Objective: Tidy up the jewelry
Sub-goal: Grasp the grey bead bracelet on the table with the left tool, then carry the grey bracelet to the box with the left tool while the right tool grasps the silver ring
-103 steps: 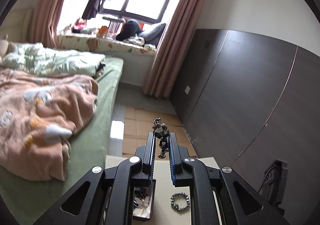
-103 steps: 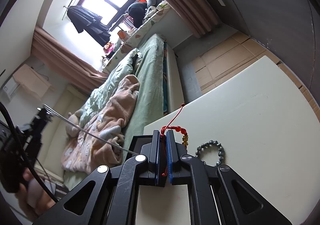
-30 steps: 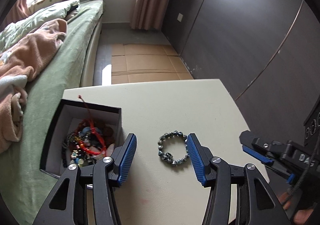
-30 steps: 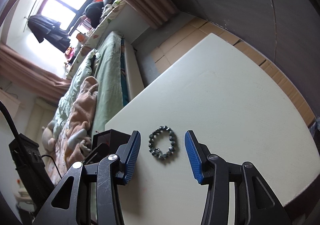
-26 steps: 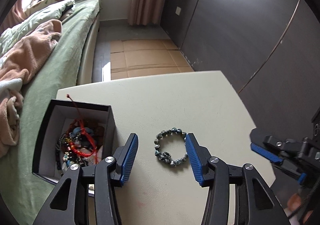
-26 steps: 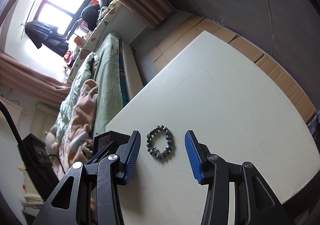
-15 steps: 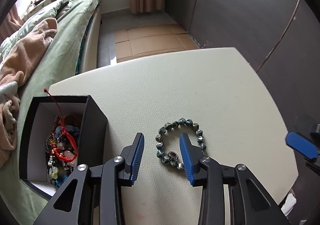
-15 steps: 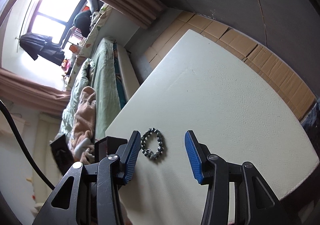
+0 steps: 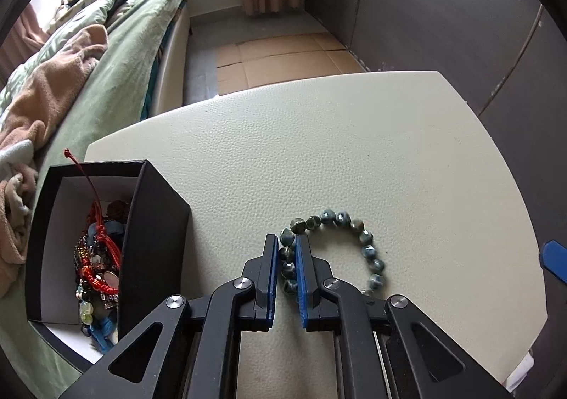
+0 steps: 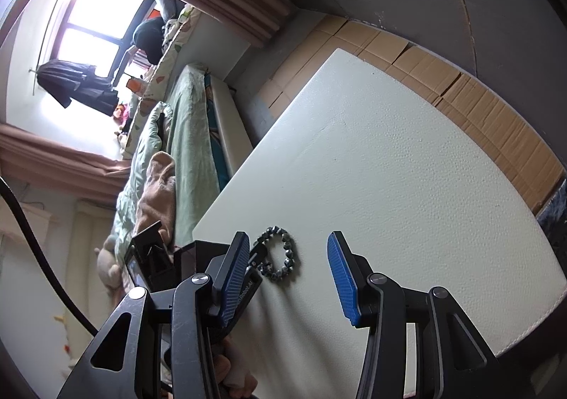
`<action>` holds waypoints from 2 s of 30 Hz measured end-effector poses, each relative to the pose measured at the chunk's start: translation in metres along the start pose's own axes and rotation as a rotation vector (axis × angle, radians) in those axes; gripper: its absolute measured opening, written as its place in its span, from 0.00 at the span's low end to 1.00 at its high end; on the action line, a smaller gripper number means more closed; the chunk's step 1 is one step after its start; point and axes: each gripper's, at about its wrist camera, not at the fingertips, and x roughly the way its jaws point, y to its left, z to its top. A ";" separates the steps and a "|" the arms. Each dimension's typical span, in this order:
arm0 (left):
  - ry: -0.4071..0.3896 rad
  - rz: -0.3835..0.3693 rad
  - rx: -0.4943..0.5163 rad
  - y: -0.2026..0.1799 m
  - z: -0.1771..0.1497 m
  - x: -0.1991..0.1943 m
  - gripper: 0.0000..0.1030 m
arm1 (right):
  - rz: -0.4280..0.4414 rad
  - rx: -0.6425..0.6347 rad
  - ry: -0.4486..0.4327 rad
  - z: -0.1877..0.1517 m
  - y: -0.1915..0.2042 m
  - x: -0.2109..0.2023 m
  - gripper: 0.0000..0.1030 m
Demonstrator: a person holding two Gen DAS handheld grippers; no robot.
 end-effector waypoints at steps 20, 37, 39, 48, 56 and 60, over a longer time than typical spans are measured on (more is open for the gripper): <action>-0.166 -0.341 -0.178 0.046 0.000 -0.089 0.09 | -0.055 -0.077 0.030 -0.008 0.011 0.015 0.46; -0.263 -0.376 -0.301 0.113 -0.002 -0.122 0.09 | -0.142 -0.269 0.140 -0.035 0.051 0.082 0.40; -0.266 -0.379 -0.312 0.120 -0.003 -0.124 0.09 | -0.146 -0.276 0.151 -0.038 0.052 0.089 0.37; -0.288 -0.380 -0.357 0.142 -0.009 -0.132 0.09 | -0.206 -0.342 0.147 -0.045 0.061 0.105 0.31; -0.292 -0.381 -0.379 0.153 -0.011 -0.133 0.09 | -0.299 -0.444 0.115 -0.051 0.074 0.117 0.26; -0.294 -0.367 -0.385 0.158 -0.012 -0.134 0.09 | -0.355 -0.519 0.091 -0.056 0.083 0.121 0.24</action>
